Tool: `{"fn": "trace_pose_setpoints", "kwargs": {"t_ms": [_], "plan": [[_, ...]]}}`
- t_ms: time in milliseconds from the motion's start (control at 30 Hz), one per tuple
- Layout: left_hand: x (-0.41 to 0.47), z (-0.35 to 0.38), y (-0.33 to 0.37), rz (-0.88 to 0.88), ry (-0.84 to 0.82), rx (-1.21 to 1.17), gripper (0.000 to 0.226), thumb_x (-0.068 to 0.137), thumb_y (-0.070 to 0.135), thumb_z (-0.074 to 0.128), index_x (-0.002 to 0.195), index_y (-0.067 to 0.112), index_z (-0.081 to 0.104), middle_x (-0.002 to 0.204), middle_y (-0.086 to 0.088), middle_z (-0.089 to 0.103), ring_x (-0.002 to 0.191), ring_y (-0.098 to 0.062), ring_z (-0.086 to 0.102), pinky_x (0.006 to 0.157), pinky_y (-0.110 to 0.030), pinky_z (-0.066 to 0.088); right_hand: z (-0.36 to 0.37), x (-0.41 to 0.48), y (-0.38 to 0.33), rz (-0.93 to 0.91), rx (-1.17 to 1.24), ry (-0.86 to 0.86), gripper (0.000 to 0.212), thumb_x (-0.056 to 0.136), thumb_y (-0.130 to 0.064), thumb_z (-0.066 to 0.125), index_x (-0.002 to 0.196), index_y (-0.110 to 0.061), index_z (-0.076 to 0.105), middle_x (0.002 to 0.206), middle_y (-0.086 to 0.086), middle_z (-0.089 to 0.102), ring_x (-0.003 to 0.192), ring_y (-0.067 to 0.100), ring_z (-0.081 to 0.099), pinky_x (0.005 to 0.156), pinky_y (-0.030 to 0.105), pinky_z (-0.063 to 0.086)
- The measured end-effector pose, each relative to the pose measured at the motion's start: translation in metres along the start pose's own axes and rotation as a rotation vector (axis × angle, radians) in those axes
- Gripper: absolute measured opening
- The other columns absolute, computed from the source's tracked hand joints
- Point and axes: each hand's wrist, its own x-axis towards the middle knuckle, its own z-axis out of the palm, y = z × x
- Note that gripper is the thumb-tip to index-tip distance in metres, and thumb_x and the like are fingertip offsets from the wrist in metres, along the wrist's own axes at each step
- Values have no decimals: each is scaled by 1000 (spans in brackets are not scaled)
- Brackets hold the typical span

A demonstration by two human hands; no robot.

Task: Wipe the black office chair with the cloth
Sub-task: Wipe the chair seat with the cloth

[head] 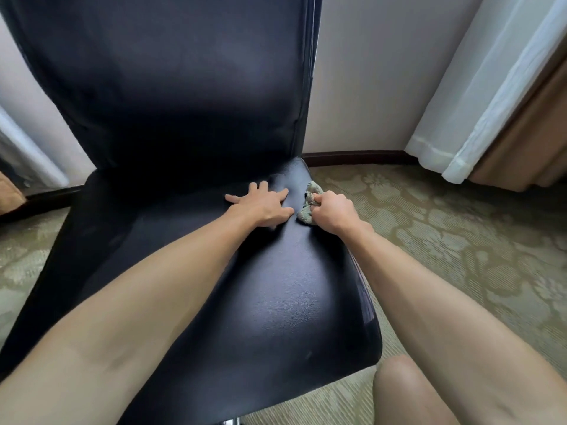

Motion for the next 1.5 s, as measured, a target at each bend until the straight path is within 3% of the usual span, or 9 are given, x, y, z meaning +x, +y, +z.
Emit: {"fn": "trace_pose_setpoints", "kwargs": {"t_ms": [233, 400, 533, 900, 1233, 1500], "plan": [[-13, 2, 4, 40, -16, 40, 59, 95, 49, 34, 151, 41, 19, 159, -12, 11, 145, -32, 4, 102, -79, 7, 3, -9, 13, 23, 151, -53, 45, 96, -32, 46, 141, -27, 47, 140, 9, 53, 129, 35, 45, 107, 38, 36], [-33, 10, 21, 4, -98, 49, 78, 89, 71, 37, 153, 41, 5, 163, -7, -11, 148, -28, -14, 105, -76, 0, -1, -4, 15, 8, 213, -81, 47, 95, -34, 48, 142, -29, 45, 144, 8, 49, 133, 32, 42, 109, 34, 34], [-33, 20, 25, -38, -87, -5, 79, 89, 73, 34, 152, 44, -2, 161, -3, -20, 147, -24, -21, 105, -76, -4, -2, 8, 19, 6, 283, -103, 47, 92, -37, 52, 139, -31, 50, 143, 6, 51, 134, 30, 42, 111, 33, 34], [-14, 17, 32, -160, -41, -30, 80, 85, 77, 34, 152, 46, 0, 162, -3, -16, 148, -25, -18, 105, -77, -1, -5, -11, 51, -193, 305, -62, 34, 94, -33, 49, 124, -32, 64, 125, 7, 64, 119, 34, 52, 99, 34, 40], [-23, 12, 40, -188, 9, -25, 73, 90, 66, 42, 152, 44, 13, 163, -3, 2, 149, -25, -5, 106, -75, 6, -3, -2, 54, -217, 370, -122, 42, 95, -35, 48, 136, -31, 52, 140, 5, 54, 131, 32, 45, 108, 36, 36], [-22, 16, 46, -224, 31, -39, 72, 90, 67, 41, 152, 43, 15, 164, -4, 1, 149, -26, -6, 107, -74, 3, -3, 9, 53, -221, 400, -134, 43, 95, -33, 48, 138, -29, 51, 140, 6, 53, 130, 32, 45, 105, 34, 36]]}}
